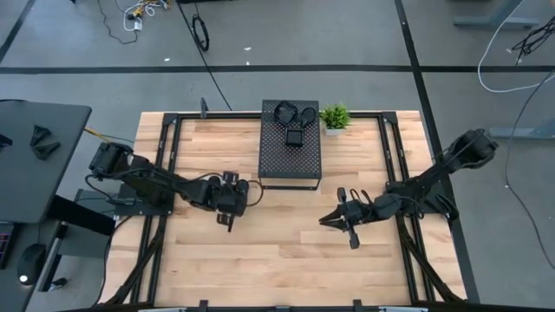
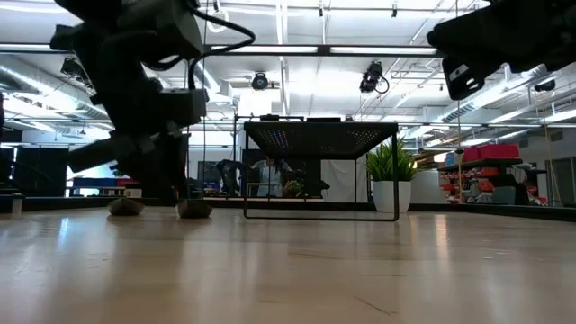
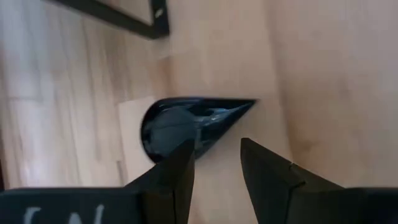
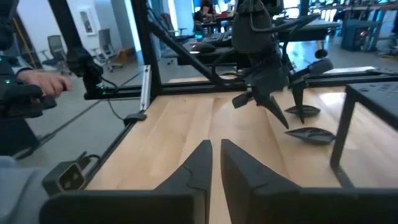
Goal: Pick & Place Mini shaped plates
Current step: Stack the black drop-shaped plate on top of the black drop-shaped plate on the shelf
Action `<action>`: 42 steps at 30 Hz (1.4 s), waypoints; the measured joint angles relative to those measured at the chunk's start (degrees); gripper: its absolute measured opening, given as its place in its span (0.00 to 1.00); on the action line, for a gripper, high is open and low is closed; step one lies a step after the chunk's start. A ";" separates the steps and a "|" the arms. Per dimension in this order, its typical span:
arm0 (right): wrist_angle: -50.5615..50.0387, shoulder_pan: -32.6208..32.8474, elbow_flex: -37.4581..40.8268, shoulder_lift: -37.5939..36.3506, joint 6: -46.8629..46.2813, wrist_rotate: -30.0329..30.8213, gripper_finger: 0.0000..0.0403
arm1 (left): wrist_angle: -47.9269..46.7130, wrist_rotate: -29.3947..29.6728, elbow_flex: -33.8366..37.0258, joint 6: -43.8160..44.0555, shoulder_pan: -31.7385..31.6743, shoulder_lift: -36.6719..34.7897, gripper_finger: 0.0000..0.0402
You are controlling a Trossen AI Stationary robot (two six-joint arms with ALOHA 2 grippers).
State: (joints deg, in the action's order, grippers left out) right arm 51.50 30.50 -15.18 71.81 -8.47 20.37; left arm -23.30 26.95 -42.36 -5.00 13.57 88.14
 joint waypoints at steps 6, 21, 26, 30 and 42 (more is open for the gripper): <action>0.21 -1.63 0.00 0.00 0.32 -0.03 0.09 | 4.06 -1.43 2.18 -4.16 -3.53 0.00 0.33; 0.23 -1.69 0.00 0.00 0.56 -0.34 0.09 | 10.02 -5.70 4.34 -9.15 -4.46 0.00 0.10; 0.23 -1.69 0.00 0.00 0.59 -0.34 0.09 | 10.02 -7.47 4.34 -8.97 -4.46 0.00 0.01; 0.23 -1.69 0.00 0.00 0.59 -0.32 0.09 | 10.78 -7.79 4.34 -7.63 -3.95 0.00 0.02; -3.13 -1.56 -2.95 0.04 2.12 -12.51 0.09 | 20.25 -16.88 -4.08 1.34 6.30 0.00 0.01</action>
State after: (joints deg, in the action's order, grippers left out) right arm 48.37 28.95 -18.13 71.85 -6.35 7.86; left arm -3.05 10.07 -46.44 -3.66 19.87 88.14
